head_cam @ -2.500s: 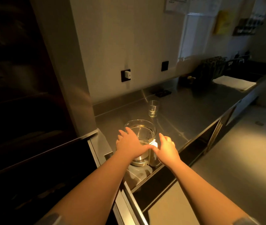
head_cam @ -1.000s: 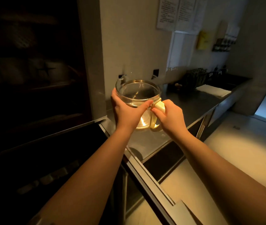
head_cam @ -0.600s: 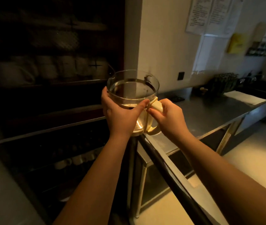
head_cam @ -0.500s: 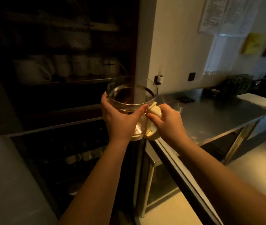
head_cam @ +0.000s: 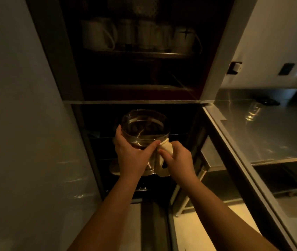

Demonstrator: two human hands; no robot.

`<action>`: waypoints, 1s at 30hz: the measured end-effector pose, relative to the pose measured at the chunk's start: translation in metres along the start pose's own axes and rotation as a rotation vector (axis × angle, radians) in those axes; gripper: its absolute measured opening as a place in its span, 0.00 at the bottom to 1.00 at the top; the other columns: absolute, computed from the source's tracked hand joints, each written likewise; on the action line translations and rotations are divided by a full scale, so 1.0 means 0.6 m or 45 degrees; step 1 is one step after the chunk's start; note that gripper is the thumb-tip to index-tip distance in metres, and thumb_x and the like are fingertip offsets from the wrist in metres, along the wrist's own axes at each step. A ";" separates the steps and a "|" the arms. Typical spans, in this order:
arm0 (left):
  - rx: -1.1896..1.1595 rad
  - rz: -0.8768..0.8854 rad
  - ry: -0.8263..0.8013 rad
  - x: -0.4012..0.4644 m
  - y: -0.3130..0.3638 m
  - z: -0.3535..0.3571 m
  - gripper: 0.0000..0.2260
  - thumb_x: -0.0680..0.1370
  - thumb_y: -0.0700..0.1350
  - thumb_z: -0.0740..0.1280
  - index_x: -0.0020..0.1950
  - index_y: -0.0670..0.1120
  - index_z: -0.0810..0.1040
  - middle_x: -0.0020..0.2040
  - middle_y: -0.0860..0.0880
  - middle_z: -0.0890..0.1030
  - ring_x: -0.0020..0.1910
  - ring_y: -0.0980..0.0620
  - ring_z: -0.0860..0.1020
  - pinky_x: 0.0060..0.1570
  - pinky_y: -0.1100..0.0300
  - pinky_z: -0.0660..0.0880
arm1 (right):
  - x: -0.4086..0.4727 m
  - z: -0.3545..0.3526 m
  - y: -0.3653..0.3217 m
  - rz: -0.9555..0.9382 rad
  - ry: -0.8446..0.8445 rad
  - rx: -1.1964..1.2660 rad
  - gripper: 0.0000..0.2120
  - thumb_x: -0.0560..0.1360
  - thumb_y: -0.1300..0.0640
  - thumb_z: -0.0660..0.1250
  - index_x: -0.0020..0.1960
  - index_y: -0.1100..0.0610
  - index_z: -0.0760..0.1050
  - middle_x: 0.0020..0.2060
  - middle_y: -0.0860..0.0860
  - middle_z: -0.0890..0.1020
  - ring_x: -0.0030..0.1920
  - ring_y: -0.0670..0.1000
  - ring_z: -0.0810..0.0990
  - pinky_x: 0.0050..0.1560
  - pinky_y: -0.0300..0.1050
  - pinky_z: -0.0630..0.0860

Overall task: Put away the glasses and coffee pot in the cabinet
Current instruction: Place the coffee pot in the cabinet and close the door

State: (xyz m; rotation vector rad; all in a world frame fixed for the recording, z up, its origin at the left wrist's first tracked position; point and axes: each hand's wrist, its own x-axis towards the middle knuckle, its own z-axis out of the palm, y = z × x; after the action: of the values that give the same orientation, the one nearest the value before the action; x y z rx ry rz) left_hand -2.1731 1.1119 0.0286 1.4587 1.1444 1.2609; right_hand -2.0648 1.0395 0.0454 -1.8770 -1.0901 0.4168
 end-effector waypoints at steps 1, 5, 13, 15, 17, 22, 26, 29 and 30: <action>0.021 -0.027 0.018 -0.001 -0.016 -0.005 0.54 0.58 0.61 0.79 0.75 0.60 0.50 0.74 0.51 0.62 0.70 0.49 0.66 0.61 0.53 0.69 | 0.000 0.017 0.012 0.015 -0.033 0.006 0.07 0.76 0.49 0.67 0.51 0.50 0.72 0.43 0.45 0.77 0.42 0.45 0.79 0.38 0.36 0.75; 0.056 -0.115 0.052 -0.003 -0.078 -0.017 0.54 0.59 0.56 0.81 0.77 0.56 0.52 0.74 0.51 0.64 0.71 0.49 0.66 0.60 0.57 0.68 | 0.004 0.071 0.060 0.055 -0.122 0.010 0.08 0.76 0.50 0.67 0.52 0.49 0.71 0.43 0.43 0.75 0.42 0.43 0.78 0.38 0.35 0.75; 0.075 -0.271 0.105 -0.004 -0.220 0.003 0.54 0.60 0.52 0.82 0.77 0.54 0.52 0.74 0.48 0.64 0.70 0.47 0.67 0.59 0.57 0.70 | 0.025 0.162 0.170 0.069 -0.227 -0.049 0.09 0.75 0.50 0.67 0.52 0.50 0.70 0.43 0.44 0.75 0.43 0.43 0.77 0.41 0.36 0.75; 0.106 -0.292 0.104 -0.003 -0.261 0.013 0.54 0.61 0.53 0.81 0.78 0.54 0.51 0.75 0.47 0.63 0.71 0.45 0.66 0.59 0.55 0.69 | 0.029 0.185 0.205 0.076 -0.240 -0.028 0.08 0.76 0.51 0.67 0.52 0.49 0.70 0.43 0.44 0.76 0.43 0.42 0.77 0.39 0.33 0.73; 0.128 -0.289 0.096 -0.002 -0.305 0.025 0.54 0.61 0.52 0.81 0.78 0.53 0.51 0.75 0.46 0.61 0.72 0.45 0.65 0.58 0.57 0.68 | 0.031 0.211 0.243 0.083 -0.242 -0.003 0.08 0.76 0.51 0.67 0.52 0.49 0.71 0.45 0.44 0.77 0.43 0.41 0.77 0.38 0.32 0.72; 0.159 -0.308 0.076 -0.005 -0.427 0.053 0.54 0.61 0.55 0.80 0.78 0.55 0.50 0.76 0.47 0.60 0.72 0.44 0.64 0.58 0.55 0.68 | 0.043 0.282 0.348 0.079 -0.242 -0.041 0.12 0.76 0.52 0.67 0.57 0.52 0.72 0.46 0.43 0.75 0.42 0.38 0.74 0.35 0.29 0.70; 0.166 -0.334 0.085 -0.005 -0.532 0.073 0.55 0.61 0.58 0.80 0.78 0.57 0.49 0.76 0.47 0.59 0.73 0.44 0.63 0.62 0.50 0.69 | 0.053 0.342 0.434 0.065 -0.232 -0.052 0.12 0.75 0.52 0.68 0.57 0.54 0.74 0.44 0.42 0.76 0.42 0.39 0.75 0.34 0.27 0.71; 0.171 -0.319 0.094 -0.010 -0.601 0.087 0.55 0.61 0.59 0.79 0.78 0.58 0.48 0.76 0.48 0.59 0.73 0.45 0.62 0.63 0.47 0.69 | 0.056 0.380 0.496 0.057 -0.223 -0.015 0.13 0.75 0.52 0.69 0.57 0.55 0.75 0.45 0.43 0.77 0.42 0.41 0.77 0.34 0.27 0.72; 0.168 -0.306 0.096 -0.012 -0.621 0.091 0.54 0.61 0.59 0.79 0.78 0.58 0.48 0.76 0.48 0.59 0.73 0.45 0.63 0.63 0.49 0.68 | 0.057 0.390 0.514 0.048 -0.217 -0.003 0.13 0.75 0.51 0.69 0.57 0.54 0.75 0.45 0.43 0.77 0.43 0.41 0.77 0.34 0.27 0.72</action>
State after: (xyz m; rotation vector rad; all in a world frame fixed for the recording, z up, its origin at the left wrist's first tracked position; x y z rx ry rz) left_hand -2.1560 1.1768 -0.3418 1.3300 1.4311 1.0979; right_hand -2.0389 1.1279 -0.3321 -1.8937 -1.1684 0.6062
